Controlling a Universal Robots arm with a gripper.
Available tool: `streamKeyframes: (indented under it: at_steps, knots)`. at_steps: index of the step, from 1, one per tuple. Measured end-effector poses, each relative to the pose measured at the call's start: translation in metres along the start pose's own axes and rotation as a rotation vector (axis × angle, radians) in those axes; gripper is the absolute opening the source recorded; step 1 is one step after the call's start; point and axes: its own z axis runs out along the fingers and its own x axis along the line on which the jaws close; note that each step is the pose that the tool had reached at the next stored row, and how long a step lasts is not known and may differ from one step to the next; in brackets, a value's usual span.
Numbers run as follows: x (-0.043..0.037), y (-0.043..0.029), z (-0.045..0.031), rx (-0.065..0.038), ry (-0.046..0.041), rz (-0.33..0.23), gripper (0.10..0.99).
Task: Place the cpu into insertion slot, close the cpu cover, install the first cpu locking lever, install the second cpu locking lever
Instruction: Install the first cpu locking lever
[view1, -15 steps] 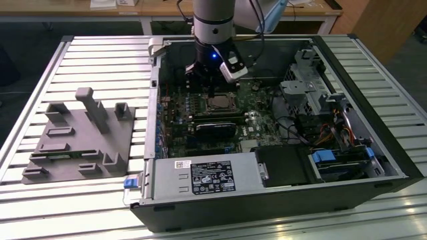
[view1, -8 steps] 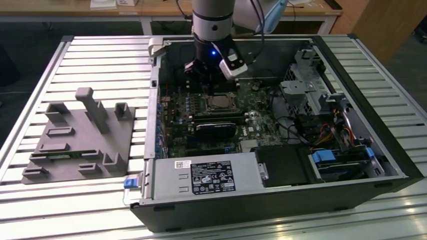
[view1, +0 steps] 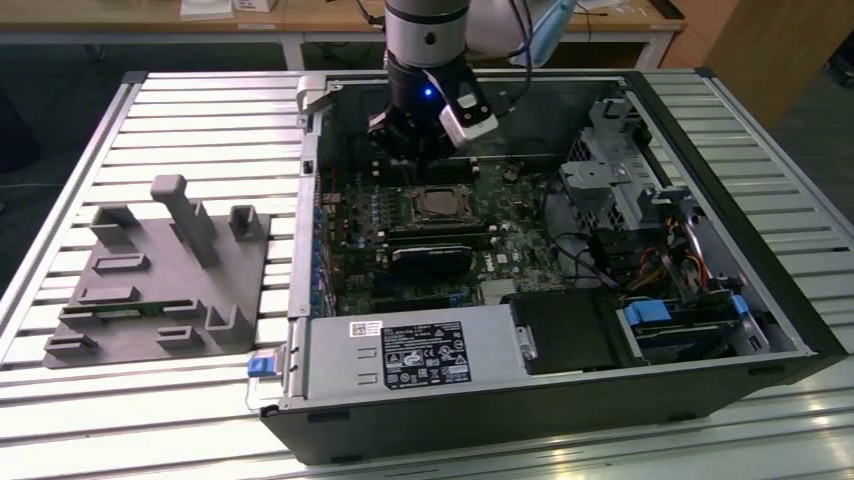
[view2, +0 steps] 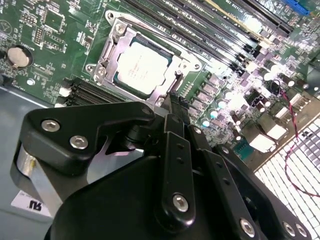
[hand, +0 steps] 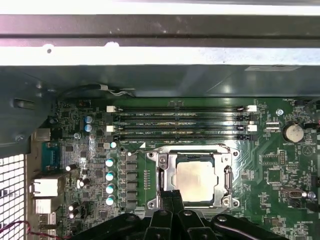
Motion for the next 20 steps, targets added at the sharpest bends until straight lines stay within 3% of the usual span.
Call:
streamKeyframes:
  at_steps: [6,20]
  knots:
    - [0.0023,-0.0001,-0.0004,0.000,-0.0009,0.000,0.106]
    - [0.0234,-0.0005,-0.0009,-0.003,-0.0045,0.000,0.106]
